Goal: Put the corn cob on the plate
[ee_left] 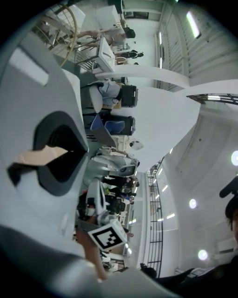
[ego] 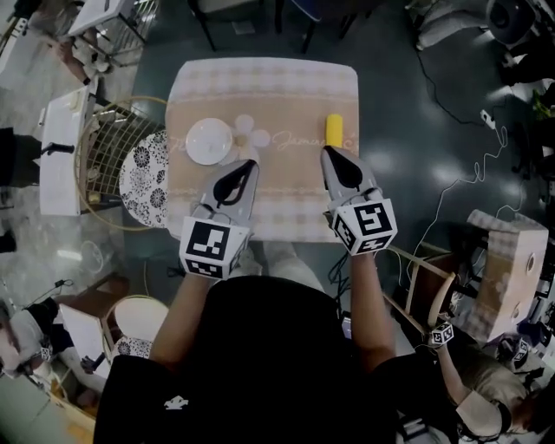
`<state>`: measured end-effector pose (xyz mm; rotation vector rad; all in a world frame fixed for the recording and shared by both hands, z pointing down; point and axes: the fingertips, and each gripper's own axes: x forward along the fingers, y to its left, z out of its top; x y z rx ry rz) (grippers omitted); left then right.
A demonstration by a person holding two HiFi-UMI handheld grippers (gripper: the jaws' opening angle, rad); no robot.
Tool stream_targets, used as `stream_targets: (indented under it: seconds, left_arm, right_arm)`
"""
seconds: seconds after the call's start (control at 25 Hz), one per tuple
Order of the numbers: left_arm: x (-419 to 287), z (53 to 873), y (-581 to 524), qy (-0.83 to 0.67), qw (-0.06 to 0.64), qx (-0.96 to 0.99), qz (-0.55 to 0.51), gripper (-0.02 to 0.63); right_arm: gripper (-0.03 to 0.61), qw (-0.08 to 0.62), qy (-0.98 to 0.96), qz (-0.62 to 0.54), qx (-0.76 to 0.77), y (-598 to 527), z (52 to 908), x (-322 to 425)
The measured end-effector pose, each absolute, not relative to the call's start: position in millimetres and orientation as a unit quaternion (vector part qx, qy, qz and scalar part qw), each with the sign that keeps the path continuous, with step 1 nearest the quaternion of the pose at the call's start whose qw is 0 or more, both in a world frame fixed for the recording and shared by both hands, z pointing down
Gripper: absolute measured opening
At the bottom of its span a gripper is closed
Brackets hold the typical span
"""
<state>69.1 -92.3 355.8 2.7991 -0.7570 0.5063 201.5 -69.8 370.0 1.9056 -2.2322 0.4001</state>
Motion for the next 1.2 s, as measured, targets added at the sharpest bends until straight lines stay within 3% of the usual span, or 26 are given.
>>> stream_targets:
  seconds: [0.88,1.2]
  left_arm:
    - [127,427,-106,-0.254,0.137,0.924,0.252,0.005]
    - [120,435,-107,-0.27,0.146,0.914,0.264,0.005]
  right_arm:
    - [0.008,0.108,-0.704,0.253,0.655,-100,512,291]
    - [0.111,0.14,-0.658,0.274,0.687,-112,559,314]
